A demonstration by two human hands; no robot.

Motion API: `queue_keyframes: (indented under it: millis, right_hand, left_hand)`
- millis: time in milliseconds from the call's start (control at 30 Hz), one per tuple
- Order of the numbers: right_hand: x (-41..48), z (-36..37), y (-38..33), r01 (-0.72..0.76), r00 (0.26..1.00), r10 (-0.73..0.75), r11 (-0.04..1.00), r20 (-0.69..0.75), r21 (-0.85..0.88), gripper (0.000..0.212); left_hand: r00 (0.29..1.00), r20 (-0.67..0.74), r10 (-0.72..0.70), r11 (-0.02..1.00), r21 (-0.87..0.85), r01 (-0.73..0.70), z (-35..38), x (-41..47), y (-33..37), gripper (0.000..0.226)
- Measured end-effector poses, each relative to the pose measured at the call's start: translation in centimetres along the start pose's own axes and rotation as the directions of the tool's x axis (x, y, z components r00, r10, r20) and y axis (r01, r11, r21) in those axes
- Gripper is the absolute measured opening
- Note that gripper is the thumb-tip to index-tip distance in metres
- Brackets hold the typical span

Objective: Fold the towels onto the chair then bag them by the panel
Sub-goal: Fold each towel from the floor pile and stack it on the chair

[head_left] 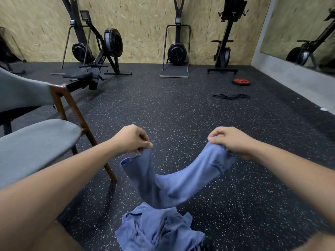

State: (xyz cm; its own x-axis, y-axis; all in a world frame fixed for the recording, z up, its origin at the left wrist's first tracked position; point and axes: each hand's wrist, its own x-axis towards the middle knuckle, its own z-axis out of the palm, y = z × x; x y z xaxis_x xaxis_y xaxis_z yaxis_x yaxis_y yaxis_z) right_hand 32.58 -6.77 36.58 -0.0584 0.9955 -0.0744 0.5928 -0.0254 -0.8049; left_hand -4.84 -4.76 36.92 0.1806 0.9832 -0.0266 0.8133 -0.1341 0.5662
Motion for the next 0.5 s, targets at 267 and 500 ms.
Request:
queue_keyframes:
  millis: [267,500]
  right_hand:
    - [-3.0,2.7,-5.1,-0.014,0.957,-0.062,0.965,0.284,0.260,0.009]
    - [-4.6,2.9,-6.6,0.049,0.916,-0.183,0.934,0.357,0.353,0.022]
  left_hand:
    - [0.988,0.100,0.119,0.965,-0.247,-0.091,1.1,-2.0,4.7,0.010]
    - [0.967,0.041,0.253,0.915,-0.336,-0.225,0.9,-3.7,8.3,0.009]
